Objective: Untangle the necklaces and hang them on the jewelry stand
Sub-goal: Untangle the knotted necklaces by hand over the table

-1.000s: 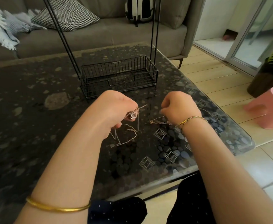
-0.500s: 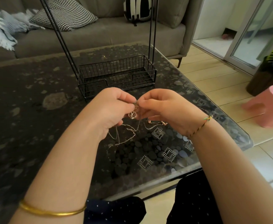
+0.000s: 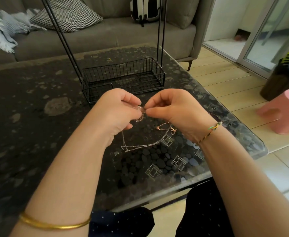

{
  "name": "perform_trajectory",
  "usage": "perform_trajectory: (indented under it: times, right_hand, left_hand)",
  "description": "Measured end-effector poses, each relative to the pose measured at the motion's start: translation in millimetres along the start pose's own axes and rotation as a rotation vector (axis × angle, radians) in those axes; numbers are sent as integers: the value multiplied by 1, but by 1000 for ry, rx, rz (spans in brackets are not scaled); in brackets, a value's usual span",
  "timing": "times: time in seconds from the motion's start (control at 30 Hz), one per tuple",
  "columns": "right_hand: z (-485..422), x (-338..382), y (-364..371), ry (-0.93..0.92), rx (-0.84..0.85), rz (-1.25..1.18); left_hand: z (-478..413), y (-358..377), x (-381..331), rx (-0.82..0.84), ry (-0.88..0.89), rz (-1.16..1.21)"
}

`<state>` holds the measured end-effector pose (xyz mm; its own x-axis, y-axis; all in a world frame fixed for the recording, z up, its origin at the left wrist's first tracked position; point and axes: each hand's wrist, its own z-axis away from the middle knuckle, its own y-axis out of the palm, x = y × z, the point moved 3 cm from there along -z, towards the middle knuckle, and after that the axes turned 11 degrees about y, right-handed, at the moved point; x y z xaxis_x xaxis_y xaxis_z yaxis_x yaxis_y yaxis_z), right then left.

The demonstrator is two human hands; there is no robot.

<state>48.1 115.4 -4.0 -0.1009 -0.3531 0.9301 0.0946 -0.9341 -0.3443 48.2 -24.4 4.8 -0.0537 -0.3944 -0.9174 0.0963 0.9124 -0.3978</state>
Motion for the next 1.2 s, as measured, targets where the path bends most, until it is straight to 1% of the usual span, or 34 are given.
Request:
perform_trajectory:
  times: [0.17, 0.27, 0.4, 0.67, 0.8, 0.9, 1.0, 1.2]
  right_hand:
    - [1, 2, 2, -10, -66, 90]
    - [1, 2, 2, -3, -93, 72]
    - [0, -2, 1, 52, -115, -22]
    - [-2, -3, 2, 119, -75, -164]
    - [-2, -3, 2, 119, -54, -222]
    - [-3, -4, 3, 119, -80, -258]
    - [-3, -4, 2, 117, -107, -280]
    - [-1, -3, 3, 161, -88, -420]
  left_hand:
    - [0, -1, -1, -5, 34, -12]
    - [0, 0, -1, 10, 52, -46]
    - [0, 0, -2, 34, 76, -97]
    - [0, 3, -3, 51, 47, -74]
    - [1, 3, -2, 34, 30, -36]
    - [1, 3, -3, 17, 35, -22]
    - [2, 2, -4, -5, 49, -29]
    - [1, 1, -5, -45, 77, -85]
